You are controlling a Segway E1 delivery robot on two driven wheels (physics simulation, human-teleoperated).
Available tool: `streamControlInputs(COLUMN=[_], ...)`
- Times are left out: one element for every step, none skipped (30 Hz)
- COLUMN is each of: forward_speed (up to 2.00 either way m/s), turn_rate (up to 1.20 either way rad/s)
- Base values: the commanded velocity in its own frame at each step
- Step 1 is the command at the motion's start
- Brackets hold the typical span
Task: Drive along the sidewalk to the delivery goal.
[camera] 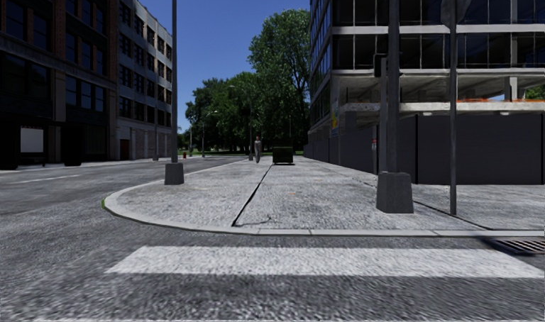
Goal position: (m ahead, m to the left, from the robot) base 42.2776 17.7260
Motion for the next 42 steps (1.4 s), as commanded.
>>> streamControlInputs(forward_speed=[2.0, 2.0, 2.0, 2.0, 2.0, 2.0, 2.0, 2.0, 2.0, 2.0, 2.0, 2.0, 2.0, 2.0, 2.0, 2.0, 2.0, 2.0, 2.0, 2.0, 2.0, 2.0, 2.0, 2.0, 2.0, 2.0, 2.0, 2.0, 2.0, 2.0, 2.0, 2.0, 2.0, 2.0, 2.0, 2.0, 2.0, 2.0, 2.0, 2.0, 2.0, 2.0], turn_rate=[0.0, 0.0, 0.0, 0.0, 0.0, 0.0, 0.0, 0.0, 0.0, 0.0, 0.0, 0.0, 0.0, 0.0, 0.0, 0.0, 0.0, 0.0, 0.0, -0.01, -0.03, -0.04, -0.04, -0.04, -0.04, -0.04, -0.67, -0.67, -0.67, -0.67, -0.67, -0.67, -0.67, -0.67, -0.67, -0.67, -0.67, -0.67, -0.67, -0.67, -0.67, -0.67])
